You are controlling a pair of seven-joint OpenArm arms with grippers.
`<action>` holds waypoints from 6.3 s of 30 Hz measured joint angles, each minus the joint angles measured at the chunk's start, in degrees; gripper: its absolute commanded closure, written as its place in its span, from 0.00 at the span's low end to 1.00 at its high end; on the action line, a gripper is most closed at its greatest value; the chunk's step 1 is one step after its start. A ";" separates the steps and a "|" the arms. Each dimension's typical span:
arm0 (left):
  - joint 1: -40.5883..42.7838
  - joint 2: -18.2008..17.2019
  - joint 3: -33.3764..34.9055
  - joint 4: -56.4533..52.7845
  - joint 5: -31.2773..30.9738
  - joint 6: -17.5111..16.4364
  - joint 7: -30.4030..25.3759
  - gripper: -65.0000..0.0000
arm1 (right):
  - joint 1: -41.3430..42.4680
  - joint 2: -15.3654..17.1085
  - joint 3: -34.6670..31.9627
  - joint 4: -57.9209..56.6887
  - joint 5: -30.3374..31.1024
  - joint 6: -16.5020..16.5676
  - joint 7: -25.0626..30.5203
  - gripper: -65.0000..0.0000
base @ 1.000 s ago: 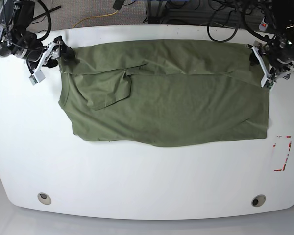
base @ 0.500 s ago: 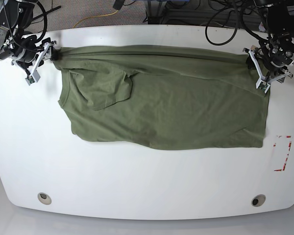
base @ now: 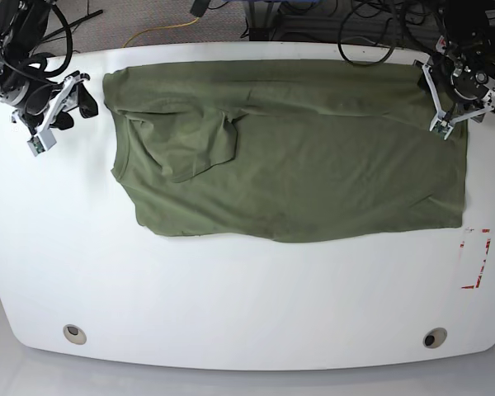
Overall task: Fold the T-shirt properly
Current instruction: 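Open both grippers and release the shirt's edge, then move the right gripper to the shirt's hem corner and pull it outward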
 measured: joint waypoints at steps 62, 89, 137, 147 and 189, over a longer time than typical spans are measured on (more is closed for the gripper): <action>-5.79 2.91 -10.75 6.84 -7.85 -0.02 3.58 0.39 | 16.37 -5.79 -11.32 -3.50 -28.13 0.33 7.43 0.50; -19.96 3.10 -7.41 4.31 2.36 -0.04 3.21 0.39 | 46.69 -6.84 -33.75 -52.52 -28.89 -0.02 27.04 0.50; -20.44 1.20 -7.45 -2.62 2.16 -0.17 3.04 0.39 | 35.30 -7.37 -31.91 -24.94 -28.41 0.37 17.25 0.26; -22.29 1.36 -7.56 -2.49 1.84 -0.11 2.97 0.39 | 43.28 -7.37 -32.33 -49.62 -28.92 -0.04 26.32 0.26; -22.29 1.36 -7.39 -2.82 2.12 -0.13 3.02 0.39 | 51.63 -11.93 -32.33 -39.06 -39.85 0.24 30.10 0.21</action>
